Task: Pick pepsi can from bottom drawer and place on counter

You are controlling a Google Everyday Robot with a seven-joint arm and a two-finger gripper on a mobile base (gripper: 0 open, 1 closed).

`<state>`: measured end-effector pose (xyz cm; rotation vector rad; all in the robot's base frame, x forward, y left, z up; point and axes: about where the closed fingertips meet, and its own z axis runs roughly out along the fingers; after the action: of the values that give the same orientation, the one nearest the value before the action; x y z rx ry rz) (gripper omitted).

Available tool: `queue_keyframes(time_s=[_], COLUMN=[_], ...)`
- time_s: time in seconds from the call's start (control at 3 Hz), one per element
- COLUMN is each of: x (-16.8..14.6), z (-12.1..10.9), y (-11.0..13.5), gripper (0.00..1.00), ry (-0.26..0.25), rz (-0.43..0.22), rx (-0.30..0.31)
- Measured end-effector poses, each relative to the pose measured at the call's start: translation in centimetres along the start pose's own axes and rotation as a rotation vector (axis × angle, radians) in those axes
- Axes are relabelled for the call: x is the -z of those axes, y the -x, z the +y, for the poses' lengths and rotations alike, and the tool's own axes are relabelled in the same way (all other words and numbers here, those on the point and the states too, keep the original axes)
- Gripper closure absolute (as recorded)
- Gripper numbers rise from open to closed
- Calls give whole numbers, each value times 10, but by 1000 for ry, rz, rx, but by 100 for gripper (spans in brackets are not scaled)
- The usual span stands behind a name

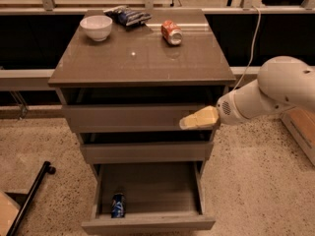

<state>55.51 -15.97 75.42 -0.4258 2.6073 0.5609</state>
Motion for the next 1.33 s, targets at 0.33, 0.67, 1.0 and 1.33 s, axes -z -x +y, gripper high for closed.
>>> queue_keyframes(time_s=[0.33,0.67,1.0,1.33], x=[-64,-65,-91,-142], z=[14,14,30,59], y=[-10,-10,-19,-35], gripper=[0,0,0,0], ry=[113,114,187,270], rz=[61,61,101,175], rx=[-52,-52,-67,-82])
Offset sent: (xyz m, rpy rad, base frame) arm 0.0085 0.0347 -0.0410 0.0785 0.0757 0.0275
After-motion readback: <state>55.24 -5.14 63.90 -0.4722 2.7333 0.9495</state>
